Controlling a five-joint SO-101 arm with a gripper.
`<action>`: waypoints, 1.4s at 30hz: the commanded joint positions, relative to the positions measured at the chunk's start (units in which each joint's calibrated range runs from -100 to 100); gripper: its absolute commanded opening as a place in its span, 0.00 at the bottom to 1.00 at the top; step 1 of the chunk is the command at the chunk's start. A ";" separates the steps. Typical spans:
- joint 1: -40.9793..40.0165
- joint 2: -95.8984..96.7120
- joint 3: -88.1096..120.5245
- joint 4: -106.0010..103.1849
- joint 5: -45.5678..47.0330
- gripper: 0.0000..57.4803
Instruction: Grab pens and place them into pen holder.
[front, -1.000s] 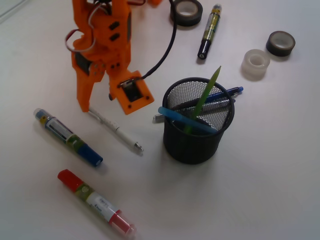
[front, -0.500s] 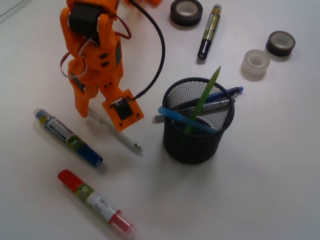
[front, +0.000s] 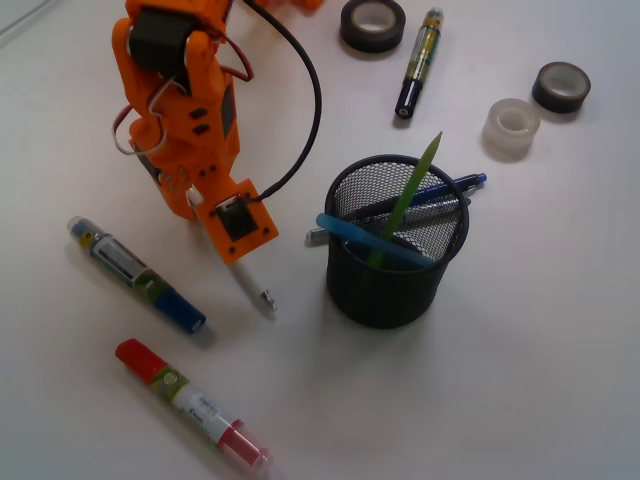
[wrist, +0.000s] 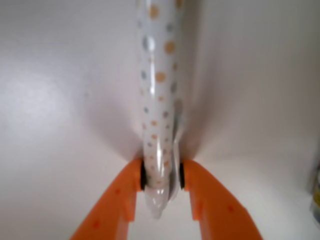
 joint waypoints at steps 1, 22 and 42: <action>0.76 -1.31 -1.66 1.14 -0.68 0.01; -1.64 -57.67 35.21 -23.62 -12.36 0.01; -23.47 -49.68 76.78 -123.71 -27.35 0.01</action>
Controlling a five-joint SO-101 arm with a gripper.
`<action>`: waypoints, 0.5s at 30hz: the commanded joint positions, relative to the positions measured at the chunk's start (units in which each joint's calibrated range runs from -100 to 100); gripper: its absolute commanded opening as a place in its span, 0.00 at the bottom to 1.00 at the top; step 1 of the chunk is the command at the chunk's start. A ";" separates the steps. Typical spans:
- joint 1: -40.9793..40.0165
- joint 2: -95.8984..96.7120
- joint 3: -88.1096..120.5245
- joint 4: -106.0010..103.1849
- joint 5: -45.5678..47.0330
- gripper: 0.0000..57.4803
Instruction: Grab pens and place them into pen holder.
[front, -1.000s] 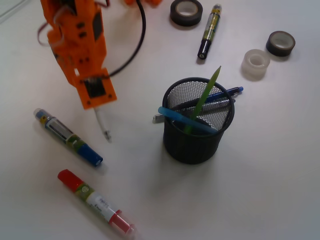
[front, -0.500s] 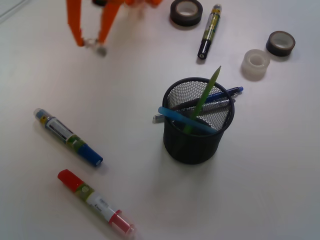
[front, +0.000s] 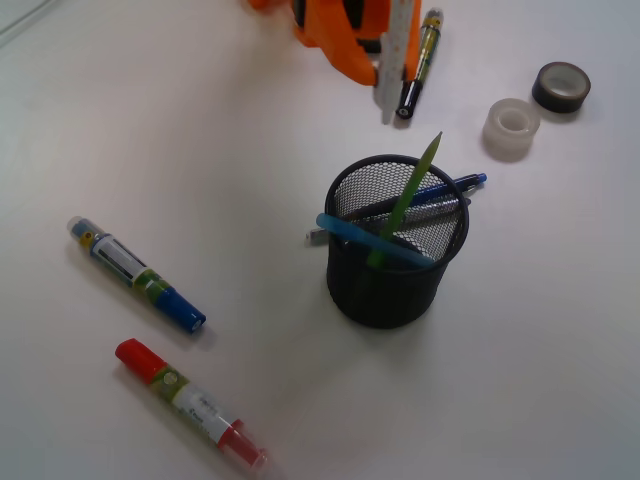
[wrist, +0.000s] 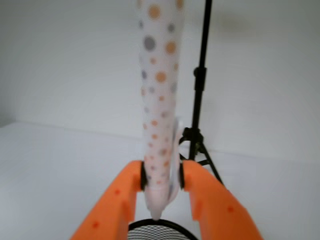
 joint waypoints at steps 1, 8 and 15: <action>-2.09 3.95 -0.58 -5.00 -1.71 0.01; -2.76 12.19 -0.39 -11.91 -3.61 0.01; -2.46 18.06 -0.39 -17.25 -3.91 0.01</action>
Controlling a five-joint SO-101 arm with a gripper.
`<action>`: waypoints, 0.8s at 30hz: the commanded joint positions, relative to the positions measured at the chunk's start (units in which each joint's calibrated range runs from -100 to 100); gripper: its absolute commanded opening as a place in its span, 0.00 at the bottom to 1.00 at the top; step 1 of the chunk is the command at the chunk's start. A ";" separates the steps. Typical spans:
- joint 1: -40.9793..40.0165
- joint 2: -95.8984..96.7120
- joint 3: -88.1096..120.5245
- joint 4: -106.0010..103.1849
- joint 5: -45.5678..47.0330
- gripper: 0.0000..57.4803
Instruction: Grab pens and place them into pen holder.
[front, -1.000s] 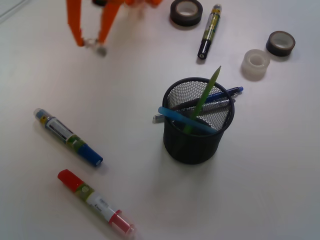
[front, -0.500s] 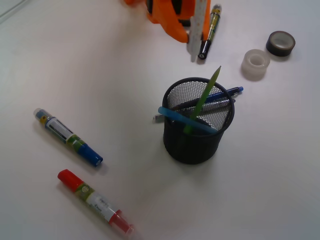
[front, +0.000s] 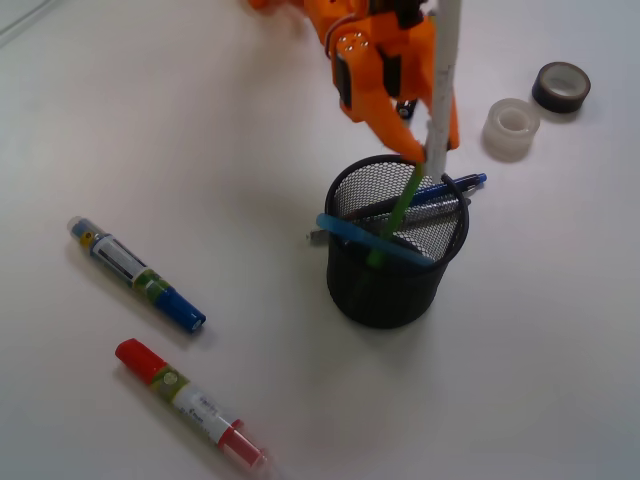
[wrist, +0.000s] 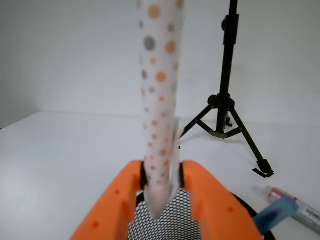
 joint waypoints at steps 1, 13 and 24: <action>-0.24 1.57 -0.39 -3.09 -0.20 0.01; 0.66 4.97 -0.48 -4.23 -0.10 0.32; 2.53 1.49 -10.99 1.72 7.57 0.38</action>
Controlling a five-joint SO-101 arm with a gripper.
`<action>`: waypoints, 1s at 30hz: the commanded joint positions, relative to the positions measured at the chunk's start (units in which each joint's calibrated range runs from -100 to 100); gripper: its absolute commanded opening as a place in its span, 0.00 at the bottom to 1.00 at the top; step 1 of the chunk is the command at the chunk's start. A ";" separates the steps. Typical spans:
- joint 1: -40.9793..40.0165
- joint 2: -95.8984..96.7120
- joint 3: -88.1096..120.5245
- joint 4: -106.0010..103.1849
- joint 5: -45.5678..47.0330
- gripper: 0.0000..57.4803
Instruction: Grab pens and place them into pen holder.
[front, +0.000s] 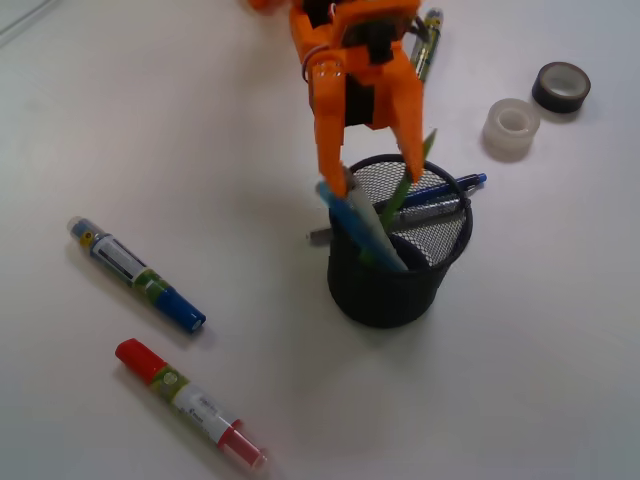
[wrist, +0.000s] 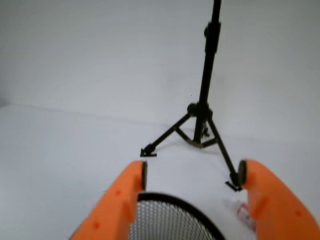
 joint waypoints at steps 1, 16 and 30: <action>0.30 -5.53 -7.32 8.43 4.74 0.38; -10.16 -30.77 -16.56 78.25 32.72 0.37; -18.54 -20.49 -17.38 102.92 37.56 0.37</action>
